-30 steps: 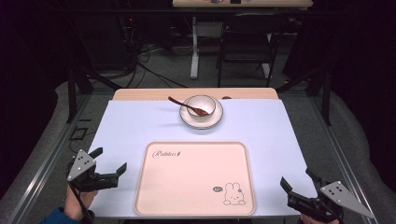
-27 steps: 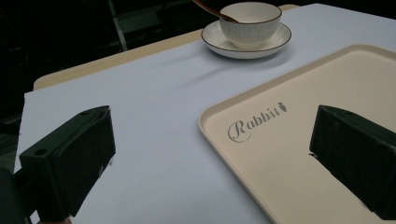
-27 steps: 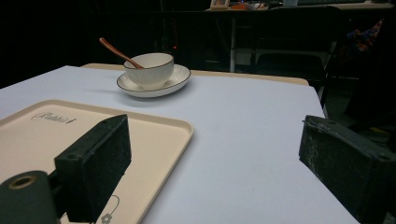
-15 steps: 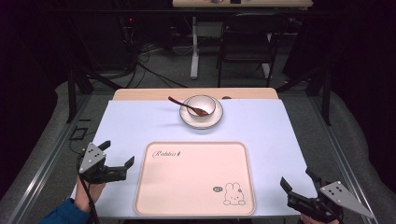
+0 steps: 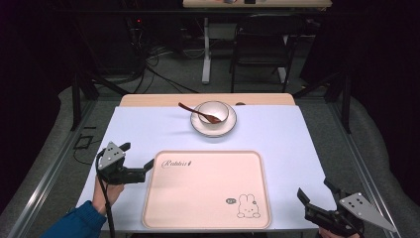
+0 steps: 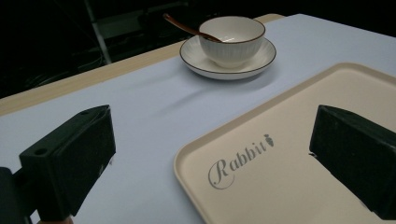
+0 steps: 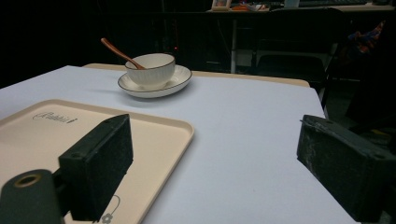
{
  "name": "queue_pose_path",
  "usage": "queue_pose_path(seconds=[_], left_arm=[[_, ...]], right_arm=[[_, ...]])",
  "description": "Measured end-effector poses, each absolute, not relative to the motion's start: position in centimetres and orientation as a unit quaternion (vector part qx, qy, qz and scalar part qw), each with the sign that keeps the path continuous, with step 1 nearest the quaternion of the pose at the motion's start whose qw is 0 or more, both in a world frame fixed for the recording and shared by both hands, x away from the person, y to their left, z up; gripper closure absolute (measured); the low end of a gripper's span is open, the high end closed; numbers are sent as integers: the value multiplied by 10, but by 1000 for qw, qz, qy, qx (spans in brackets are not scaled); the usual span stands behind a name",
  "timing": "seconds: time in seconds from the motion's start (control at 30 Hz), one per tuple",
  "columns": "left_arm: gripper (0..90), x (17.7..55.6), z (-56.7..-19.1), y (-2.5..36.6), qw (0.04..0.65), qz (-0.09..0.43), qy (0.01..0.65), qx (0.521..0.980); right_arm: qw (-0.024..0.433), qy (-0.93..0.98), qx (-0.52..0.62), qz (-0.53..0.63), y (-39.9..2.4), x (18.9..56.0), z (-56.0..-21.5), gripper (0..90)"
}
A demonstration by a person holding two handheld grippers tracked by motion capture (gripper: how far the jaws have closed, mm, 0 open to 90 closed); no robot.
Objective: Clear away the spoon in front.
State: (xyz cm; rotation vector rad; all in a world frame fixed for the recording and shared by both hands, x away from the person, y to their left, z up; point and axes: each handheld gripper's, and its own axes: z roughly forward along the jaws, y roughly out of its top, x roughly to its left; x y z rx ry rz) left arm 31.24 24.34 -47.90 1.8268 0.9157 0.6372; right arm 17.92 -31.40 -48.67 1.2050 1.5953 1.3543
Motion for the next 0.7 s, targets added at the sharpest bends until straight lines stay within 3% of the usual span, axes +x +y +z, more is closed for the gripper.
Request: queue_pose_path(seconds=[0.7], left_arm=[[0,366,-479,207,465,229,377,768]], right_arm=[[356,618,467,523,-314,179,-487,137]])
